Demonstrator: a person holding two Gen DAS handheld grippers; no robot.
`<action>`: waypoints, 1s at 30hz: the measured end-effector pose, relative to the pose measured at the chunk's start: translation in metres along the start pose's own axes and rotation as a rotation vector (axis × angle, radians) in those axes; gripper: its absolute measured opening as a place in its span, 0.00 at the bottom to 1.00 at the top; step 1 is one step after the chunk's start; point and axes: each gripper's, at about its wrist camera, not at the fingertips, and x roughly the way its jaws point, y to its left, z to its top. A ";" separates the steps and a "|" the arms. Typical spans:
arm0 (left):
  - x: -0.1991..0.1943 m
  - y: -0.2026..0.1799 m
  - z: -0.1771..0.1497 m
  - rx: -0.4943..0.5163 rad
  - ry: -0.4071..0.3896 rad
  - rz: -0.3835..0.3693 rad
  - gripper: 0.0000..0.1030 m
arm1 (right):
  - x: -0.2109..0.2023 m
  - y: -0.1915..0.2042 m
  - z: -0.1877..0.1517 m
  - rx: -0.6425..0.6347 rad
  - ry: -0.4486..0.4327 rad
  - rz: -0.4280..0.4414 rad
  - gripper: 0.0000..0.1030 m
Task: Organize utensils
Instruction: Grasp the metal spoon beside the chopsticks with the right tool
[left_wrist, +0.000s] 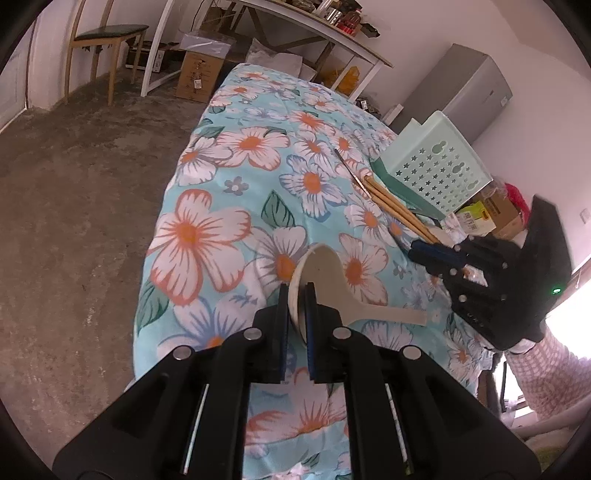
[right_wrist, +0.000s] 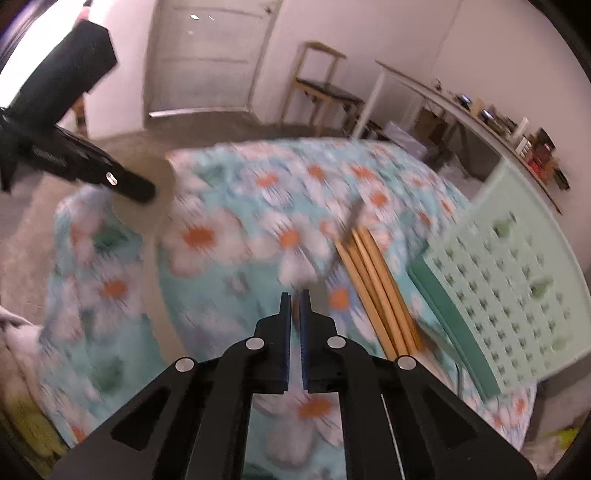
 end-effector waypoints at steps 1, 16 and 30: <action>-0.001 0.000 0.000 0.002 -0.001 0.005 0.07 | -0.002 0.004 0.006 -0.013 -0.019 0.013 0.04; 0.001 0.007 -0.004 -0.019 -0.001 -0.006 0.07 | -0.012 -0.020 -0.025 0.061 0.061 -0.084 0.08; 0.003 0.008 -0.003 -0.029 0.000 0.001 0.07 | 0.043 0.006 0.026 0.074 0.008 0.081 0.08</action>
